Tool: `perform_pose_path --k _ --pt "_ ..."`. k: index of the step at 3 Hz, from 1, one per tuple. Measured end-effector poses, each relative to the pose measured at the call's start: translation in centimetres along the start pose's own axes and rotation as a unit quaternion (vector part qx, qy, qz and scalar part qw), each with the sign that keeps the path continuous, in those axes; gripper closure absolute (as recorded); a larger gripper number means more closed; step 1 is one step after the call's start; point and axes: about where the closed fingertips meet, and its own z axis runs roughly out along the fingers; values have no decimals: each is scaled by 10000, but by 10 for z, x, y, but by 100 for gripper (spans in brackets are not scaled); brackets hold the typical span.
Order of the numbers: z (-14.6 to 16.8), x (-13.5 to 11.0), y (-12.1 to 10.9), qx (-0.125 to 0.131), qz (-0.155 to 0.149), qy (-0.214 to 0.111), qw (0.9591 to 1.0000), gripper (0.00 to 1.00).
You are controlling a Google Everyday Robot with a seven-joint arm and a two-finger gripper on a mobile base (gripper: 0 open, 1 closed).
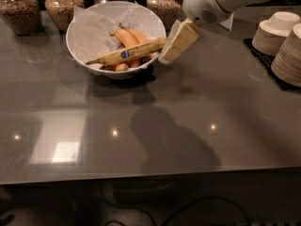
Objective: Pick banana from white bowl
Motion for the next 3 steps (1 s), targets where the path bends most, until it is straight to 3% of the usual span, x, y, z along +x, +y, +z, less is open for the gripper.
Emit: perform_pose_path --k 1,2,3 --pt "0 0 0 -1 -3 -2 10000 0" --pt "29 -9 -5 -124 -260 -139 9995 0" --pt "67 -23 -8 -314 -541 -327 9975 13"
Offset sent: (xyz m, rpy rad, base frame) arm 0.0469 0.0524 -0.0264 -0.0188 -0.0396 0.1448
